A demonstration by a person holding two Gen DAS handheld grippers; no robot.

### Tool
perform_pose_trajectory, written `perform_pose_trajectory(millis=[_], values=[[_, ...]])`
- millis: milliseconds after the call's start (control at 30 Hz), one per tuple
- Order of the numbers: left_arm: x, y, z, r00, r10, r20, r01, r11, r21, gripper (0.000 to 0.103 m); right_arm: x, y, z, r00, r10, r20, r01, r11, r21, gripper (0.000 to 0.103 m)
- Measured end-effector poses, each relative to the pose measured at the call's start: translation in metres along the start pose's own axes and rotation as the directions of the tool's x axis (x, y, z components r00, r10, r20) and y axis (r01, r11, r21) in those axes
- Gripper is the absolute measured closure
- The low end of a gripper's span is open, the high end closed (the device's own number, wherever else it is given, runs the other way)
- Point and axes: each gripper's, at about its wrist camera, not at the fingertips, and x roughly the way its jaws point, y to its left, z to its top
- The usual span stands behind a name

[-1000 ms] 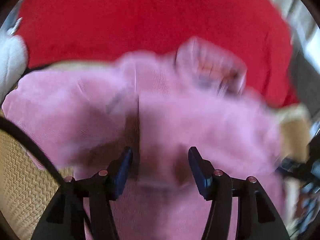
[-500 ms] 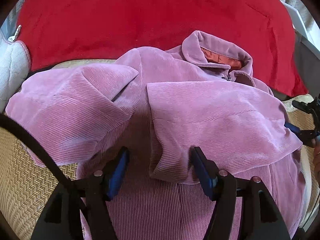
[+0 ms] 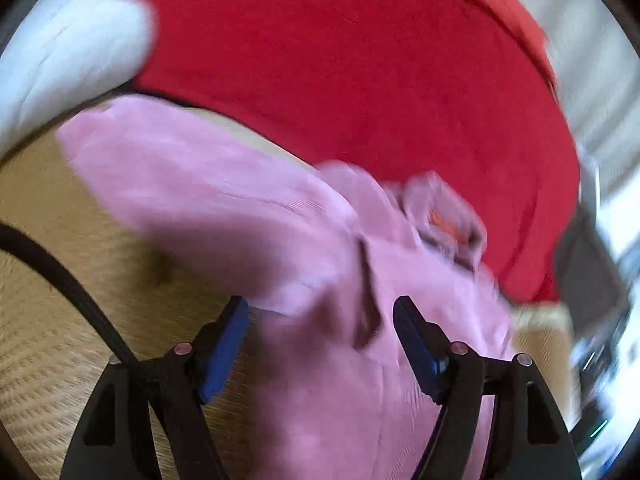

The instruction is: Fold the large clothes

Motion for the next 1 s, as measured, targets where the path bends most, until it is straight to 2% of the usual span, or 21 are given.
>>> perform_pose_trajectory(millis=[67,133,200,267,433,500,633,700,767,900,1000], values=[[-0.011,0.036,0.018,0.999,-0.016,0.036,0.021,0.990,-0.139,0.028,0.018,0.005,-0.002,0.999,0.022,-0.039,-0.022,1.000,-0.010,0.017],[-0.018,0.077,0.036,0.996,-0.026,0.085,0.050,0.954,-0.294,0.028,0.039,0.000,-0.007,0.990,0.058,-0.127,-0.053,0.998,0.039,0.017],[-0.019,0.111,0.054,0.995,-0.012,0.104,0.053,0.913,-0.404,0.028,0.035,-0.001,-0.007,0.992,0.068,-0.109,-0.064,0.997,0.040,0.015],[-0.016,0.135,0.072,0.994,0.008,0.111,0.043,0.890,-0.455,0.028,0.036,0.001,-0.009,0.991,0.064,-0.114,-0.061,0.998,0.026,0.014],[-0.008,0.162,0.109,0.990,0.083,0.116,-0.023,0.893,-0.449,0.029,0.030,-0.002,-0.012,0.989,0.094,-0.110,-0.091,0.995,0.034,0.010],[-0.001,0.169,0.116,0.992,0.078,0.104,-0.023,0.892,-0.451,0.029,0.023,-0.007,-0.013,0.988,0.112,-0.104,-0.107,0.993,0.048,0.009],[0.008,0.179,0.119,0.992,0.087,0.090,-0.036,0.887,-0.460,0.029,0.027,-0.005,-0.013,0.987,0.125,-0.101,-0.120,0.991,0.056,0.008],[0.006,0.186,0.117,0.990,0.087,0.112,-0.022,0.877,-0.480,0.029,0.027,-0.004,-0.013,0.987,0.126,-0.101,-0.121,0.991,0.057,0.008],[-0.003,0.190,0.115,0.984,0.119,0.134,-0.041,0.876,-0.481,0.029,0.027,-0.005,-0.013,0.986,0.130,-0.100,-0.125,0.990,0.060,0.008],[-0.003,0.191,0.119,0.980,0.158,0.120,-0.091,0.895,-0.436,0.029,0.028,-0.004,-0.013,0.986,0.133,-0.099,-0.127,0.990,0.062,0.008],[0.008,0.185,0.133,0.977,0.190,0.097,-0.136,0.903,-0.409,0.029,0.028,-0.004,-0.013,0.986,0.132,-0.099,-0.127,0.990,0.062,0.008]])
